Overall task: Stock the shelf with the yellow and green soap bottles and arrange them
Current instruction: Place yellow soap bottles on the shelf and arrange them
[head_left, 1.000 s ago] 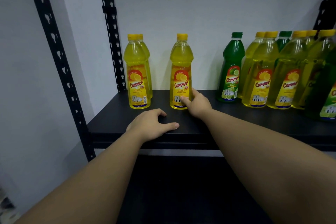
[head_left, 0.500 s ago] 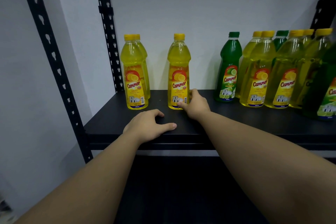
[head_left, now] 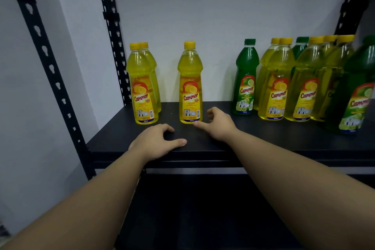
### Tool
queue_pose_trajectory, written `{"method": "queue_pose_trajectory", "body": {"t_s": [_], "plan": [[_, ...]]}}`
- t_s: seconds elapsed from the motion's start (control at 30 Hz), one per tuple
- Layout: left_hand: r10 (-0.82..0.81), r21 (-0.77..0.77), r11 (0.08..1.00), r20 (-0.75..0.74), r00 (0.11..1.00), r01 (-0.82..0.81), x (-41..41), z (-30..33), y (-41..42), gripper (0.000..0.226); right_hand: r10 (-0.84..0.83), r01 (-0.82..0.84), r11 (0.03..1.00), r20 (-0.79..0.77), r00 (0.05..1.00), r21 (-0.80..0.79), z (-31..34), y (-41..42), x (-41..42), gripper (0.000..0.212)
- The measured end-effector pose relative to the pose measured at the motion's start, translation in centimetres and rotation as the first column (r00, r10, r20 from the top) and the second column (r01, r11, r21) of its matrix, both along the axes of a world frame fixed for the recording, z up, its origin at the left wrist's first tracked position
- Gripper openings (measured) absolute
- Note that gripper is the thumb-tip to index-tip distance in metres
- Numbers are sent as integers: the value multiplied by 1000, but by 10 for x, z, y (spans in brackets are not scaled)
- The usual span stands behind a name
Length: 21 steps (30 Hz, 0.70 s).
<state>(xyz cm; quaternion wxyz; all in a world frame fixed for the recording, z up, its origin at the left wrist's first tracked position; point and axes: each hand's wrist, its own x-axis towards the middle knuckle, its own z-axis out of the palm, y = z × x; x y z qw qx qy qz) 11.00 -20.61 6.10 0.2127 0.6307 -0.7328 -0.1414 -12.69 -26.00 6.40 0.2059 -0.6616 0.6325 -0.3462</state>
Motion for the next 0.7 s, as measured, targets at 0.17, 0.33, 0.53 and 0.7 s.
{"method": "queue_pose_trajectory", "body": {"t_s": [0.17, 0.33, 0.53, 0.7], "plan": [[-8, 26, 1000, 11, 1000, 8, -3, 3, 1, 85, 13, -14, 1000, -9, 1000, -7, 0, 6, -7, 81], [0, 28, 1000, 11, 1000, 0, -3, 2, -1, 88, -29, 29, 1000, -54, 998, 0, 1, -5, 8, 85], [-2, 21, 1000, -8, 1000, 2, -1, 1, -5, 92, -75, 81, 996, -128, 989, 40, 4, -27, 22, 84], [-7, 14, 1000, -71, 997, 8, -1, 2, -10, 73, -17, 33, 997, -202, 979, 74, 7, -35, 18, 77]]}}
